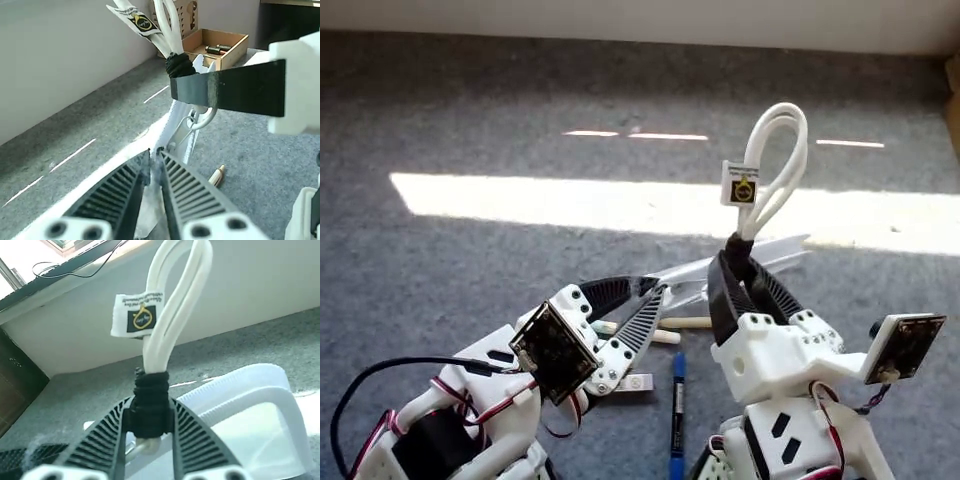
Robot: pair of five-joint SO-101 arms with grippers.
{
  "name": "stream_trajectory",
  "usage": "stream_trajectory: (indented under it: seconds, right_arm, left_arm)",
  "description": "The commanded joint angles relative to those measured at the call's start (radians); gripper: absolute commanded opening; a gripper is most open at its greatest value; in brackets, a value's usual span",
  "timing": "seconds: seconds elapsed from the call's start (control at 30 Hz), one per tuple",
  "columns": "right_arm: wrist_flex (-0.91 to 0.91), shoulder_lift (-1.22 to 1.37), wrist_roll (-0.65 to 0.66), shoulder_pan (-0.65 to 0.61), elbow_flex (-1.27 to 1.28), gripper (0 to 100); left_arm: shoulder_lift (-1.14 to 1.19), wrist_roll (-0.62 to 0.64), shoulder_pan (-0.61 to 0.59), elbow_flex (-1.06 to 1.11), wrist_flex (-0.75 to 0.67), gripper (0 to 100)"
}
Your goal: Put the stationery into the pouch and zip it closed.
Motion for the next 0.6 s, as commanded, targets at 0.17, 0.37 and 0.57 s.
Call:
stream_trajectory:
  seconds: [0.17, 0.37, 0.57]
  right_arm:
    - [0.004, 0.047, 0.101, 0.202, -0.071, 0.4]
    - [0.004, 0.048, 0.103, 0.303, -0.071, 0.4]
    - [0.004, 0.048, 0.100, 0.401, -0.071, 0.4]
  left_arm:
    - [0.010, -0.011, -0.018, 0.008, 0.086, 1]
    - [0.010, -0.011, -0.022, 0.008, 0.084, 1]
    - [0.008, -0.011, -0.024, 0.007, 0.084, 1]
